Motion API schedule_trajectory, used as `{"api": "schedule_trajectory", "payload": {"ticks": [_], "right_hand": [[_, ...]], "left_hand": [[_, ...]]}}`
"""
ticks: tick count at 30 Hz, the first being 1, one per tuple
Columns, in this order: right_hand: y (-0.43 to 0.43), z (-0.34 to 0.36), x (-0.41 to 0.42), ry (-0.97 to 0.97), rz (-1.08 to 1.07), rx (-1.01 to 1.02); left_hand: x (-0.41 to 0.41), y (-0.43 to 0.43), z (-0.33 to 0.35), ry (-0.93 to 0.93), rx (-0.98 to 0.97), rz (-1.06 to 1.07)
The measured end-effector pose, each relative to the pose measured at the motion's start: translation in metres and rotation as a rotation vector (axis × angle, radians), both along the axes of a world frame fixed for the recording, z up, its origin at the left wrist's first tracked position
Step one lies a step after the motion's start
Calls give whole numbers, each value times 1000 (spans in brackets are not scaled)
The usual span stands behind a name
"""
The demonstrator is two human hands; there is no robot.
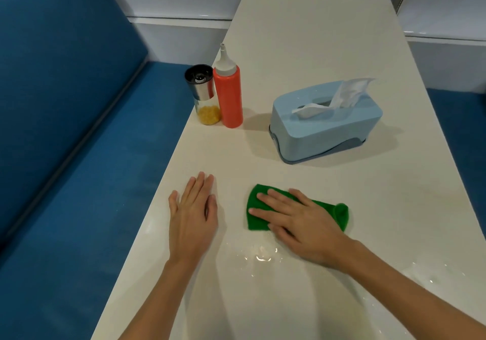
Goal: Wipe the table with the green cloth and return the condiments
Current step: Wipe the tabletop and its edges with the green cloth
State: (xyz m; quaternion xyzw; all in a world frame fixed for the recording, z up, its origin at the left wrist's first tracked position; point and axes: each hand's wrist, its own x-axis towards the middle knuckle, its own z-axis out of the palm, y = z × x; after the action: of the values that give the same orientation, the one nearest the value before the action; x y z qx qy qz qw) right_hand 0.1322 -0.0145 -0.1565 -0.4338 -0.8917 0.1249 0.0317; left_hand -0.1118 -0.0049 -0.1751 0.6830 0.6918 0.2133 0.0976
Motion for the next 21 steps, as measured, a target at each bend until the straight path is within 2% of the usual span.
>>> {"api": "schedule_trajectory", "payload": {"ticks": [5, 9, 11, 15, 18, 21], "right_hand": [[49, 3, -34, -48, -113, -10], [62, 3, -82, -36, -158, -10], [45, 3, -89, -18, -81, -16], [5, 5, -45, 66, 123, -109], [1, 6, -9, 79, 58, -140], [22, 8, -17, 47, -11, -92]], "left_hand": [[1, 1, -1, -21, 9, 8], [0, -2, 10, -295, 46, 64], [-3, -4, 20, -360, 66, 77], [-29, -15, 22, -216, 40, 98], [-44, -34, 13, -96, -17, 199], [-52, -46, 4, -30, -32, 187]]}}
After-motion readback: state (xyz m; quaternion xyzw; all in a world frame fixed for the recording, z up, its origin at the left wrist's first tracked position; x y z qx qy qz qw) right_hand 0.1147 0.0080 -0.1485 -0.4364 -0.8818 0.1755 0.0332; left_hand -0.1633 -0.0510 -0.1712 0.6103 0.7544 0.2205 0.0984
